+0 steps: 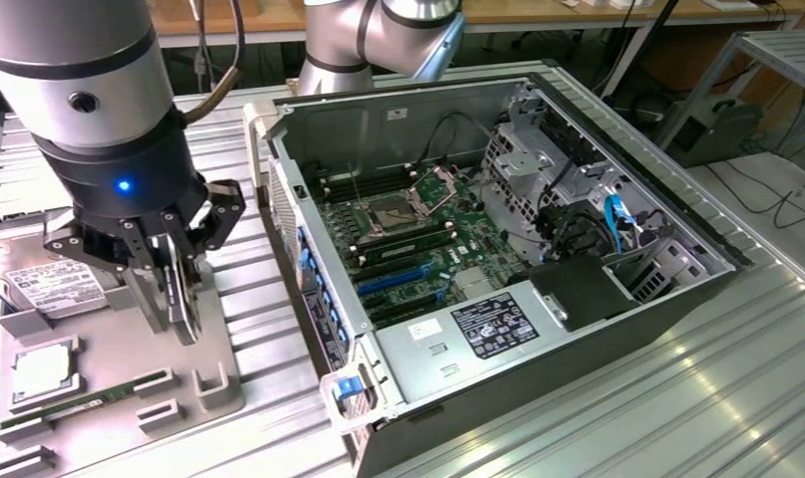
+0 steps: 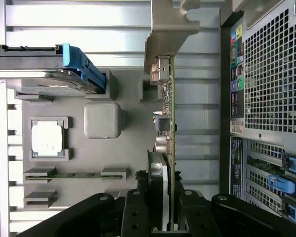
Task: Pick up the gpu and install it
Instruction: 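Pick up the gpu and move the gpu toward the slot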
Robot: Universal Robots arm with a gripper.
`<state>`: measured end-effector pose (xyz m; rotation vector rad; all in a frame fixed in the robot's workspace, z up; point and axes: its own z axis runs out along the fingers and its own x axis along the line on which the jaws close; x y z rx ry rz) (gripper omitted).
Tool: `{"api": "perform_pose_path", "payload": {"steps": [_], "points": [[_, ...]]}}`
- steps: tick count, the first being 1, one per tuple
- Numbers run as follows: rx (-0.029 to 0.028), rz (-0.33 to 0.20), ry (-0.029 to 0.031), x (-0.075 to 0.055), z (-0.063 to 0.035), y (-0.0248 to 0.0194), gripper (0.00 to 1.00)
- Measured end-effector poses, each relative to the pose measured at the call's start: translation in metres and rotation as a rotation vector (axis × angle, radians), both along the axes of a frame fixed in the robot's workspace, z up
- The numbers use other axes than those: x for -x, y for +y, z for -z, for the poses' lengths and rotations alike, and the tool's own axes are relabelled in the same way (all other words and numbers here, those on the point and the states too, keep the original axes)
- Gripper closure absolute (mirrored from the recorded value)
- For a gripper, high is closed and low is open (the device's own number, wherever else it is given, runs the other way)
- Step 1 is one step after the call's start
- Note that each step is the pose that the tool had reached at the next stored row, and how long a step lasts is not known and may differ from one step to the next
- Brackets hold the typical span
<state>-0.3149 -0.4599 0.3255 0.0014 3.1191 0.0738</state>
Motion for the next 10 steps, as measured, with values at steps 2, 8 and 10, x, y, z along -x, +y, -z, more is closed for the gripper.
{"api": "perform_pose_path", "payload": {"steps": [2,8,10], "points": [[-0.0005,0.000,0.0000,0.000,-0.0081,0.0000,0.72],[-0.0006,0.000,0.0000,0.000,-0.0236,0.0000,0.72],[-0.0006,0.000,0.0000,0.000,-0.0285,0.0000,0.72]]}}
